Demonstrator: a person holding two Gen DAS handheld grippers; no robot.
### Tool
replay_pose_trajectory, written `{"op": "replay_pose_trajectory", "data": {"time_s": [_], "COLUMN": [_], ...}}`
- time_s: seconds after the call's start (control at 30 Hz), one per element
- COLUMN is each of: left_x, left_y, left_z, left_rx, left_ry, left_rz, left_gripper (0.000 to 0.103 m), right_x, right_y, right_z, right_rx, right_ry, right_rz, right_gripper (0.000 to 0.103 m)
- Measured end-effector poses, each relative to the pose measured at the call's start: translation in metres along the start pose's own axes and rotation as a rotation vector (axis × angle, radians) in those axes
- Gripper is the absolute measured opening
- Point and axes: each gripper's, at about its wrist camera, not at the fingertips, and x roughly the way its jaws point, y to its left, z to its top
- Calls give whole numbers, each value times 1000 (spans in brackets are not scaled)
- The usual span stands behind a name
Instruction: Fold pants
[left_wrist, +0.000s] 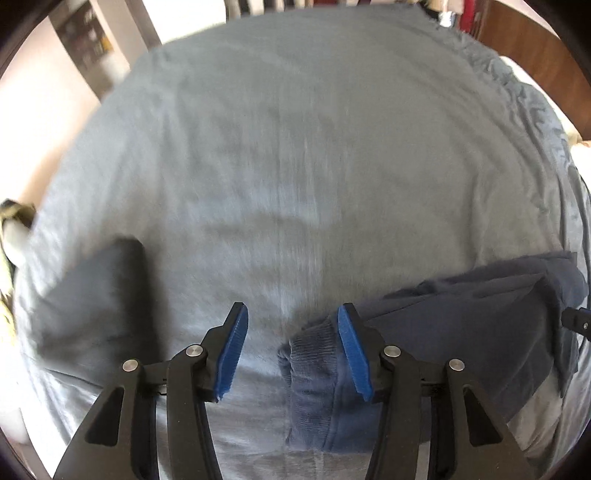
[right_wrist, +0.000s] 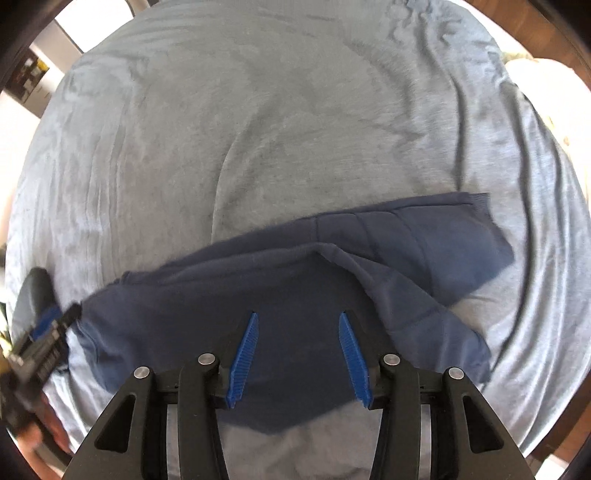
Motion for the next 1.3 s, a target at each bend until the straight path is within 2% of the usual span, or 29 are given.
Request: {"op": "replay_pose_trajectory", "data": {"time_s": [0.07,0.17,0.4,0.67,0.77,0.83,0.9,1.13,1.3], "left_x": [-19,-47,-94,-96,-89,-78,-66,-38,-14], "left_y": [-5,-20,-96,-189,-223,-238,-254,-293,-314], "left_z": [-2,-9,-39,-68,-78,-82,-83,-86,-93], "left_rx": [17,51,193,317,328,293,265,297,295], "left_ry": [-31,-60,-86,-17,44,112,163,205,267], "left_rz": [-20,-99,-335,-471,-530,-589,-616,-591,-603], "left_gripper": [52,52,51,51,50,48,47,43,42], "right_x": [-13,-37,-72,-77,-73,-69,-62,-29,-7], "right_y": [-16,-46,-114,-198,-221,-232,-243,-265,-272], "right_z": [-11,-33,-82,-126,-136,-140,-143,-144,-141], "right_rx": [7,14,62,192,231,253,275,334,364], "right_ry": [-23,-64,-138,-175,-192,-206,-214,-219,-194], "right_rz": [19,42,48,49,73,92,119,191,229], "right_gripper": [47,47,47,47,47,47,47,45,38]}}
